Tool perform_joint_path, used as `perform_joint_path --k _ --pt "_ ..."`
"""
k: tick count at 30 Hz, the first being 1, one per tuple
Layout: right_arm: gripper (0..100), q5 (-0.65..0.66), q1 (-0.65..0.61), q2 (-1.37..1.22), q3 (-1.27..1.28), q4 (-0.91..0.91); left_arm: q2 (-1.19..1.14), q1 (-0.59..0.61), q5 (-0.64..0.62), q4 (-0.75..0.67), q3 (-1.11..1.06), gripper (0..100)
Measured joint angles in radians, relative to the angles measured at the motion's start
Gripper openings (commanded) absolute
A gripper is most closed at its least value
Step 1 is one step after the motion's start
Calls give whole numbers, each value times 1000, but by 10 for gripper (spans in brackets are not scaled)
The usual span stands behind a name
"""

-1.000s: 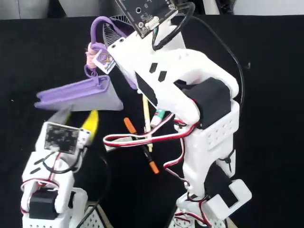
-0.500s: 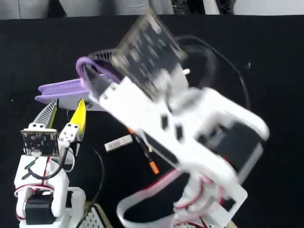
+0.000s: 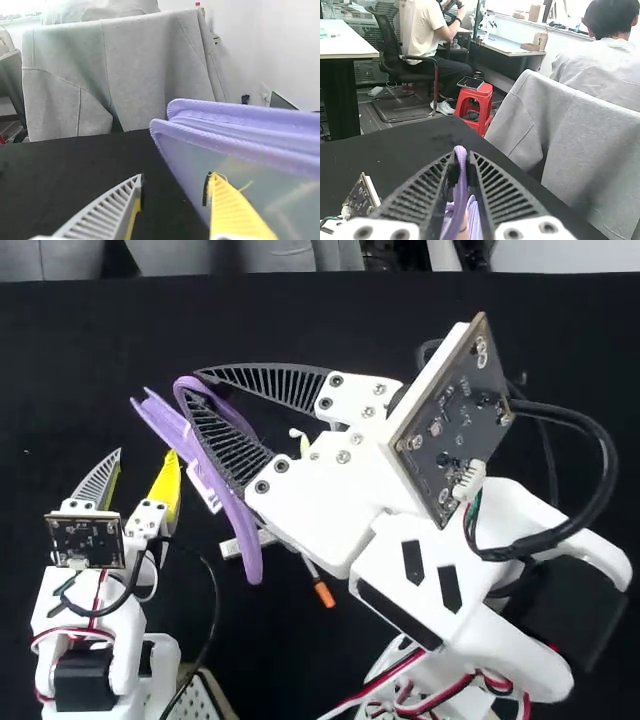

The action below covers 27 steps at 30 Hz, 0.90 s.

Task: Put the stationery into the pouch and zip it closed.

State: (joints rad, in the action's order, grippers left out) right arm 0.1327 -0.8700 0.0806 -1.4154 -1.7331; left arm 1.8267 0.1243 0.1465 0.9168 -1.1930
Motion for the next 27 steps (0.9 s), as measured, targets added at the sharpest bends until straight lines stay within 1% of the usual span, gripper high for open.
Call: perform_joint_path --k 2,5,8,10,12,15,17,19,21,24,27 --pt "10 0 0 0 0 0 -2 0 0 18 8 219" --pt "10 0 0 -3 0 0 0 0 -3 77 75 220" --pt "10 0 0 -29 0 0 0 -8 -49 172 195 221" --pt "10 0 0 -60 0 0 2 -58 -91 255 299 221" --pt "10 0 0 -87 0 0 3 -135 -107 336 416 222" --pt "10 0 6 -104 0 6 5 -319 -110 440 537 222" --pt "10 0 15 -104 0 6 5 -454 -95 474 555 222" --pt "10 0 26 -104 0 8 5 -575 -38 485 543 222" --pt "10 0 31 -104 0 8 5 -644 12 489 503 221" --pt "10 0 48 -104 0 8 5 -657 46 493 434 221" --pt "10 0 69 -104 0 12 5 -597 54 493 400 221"
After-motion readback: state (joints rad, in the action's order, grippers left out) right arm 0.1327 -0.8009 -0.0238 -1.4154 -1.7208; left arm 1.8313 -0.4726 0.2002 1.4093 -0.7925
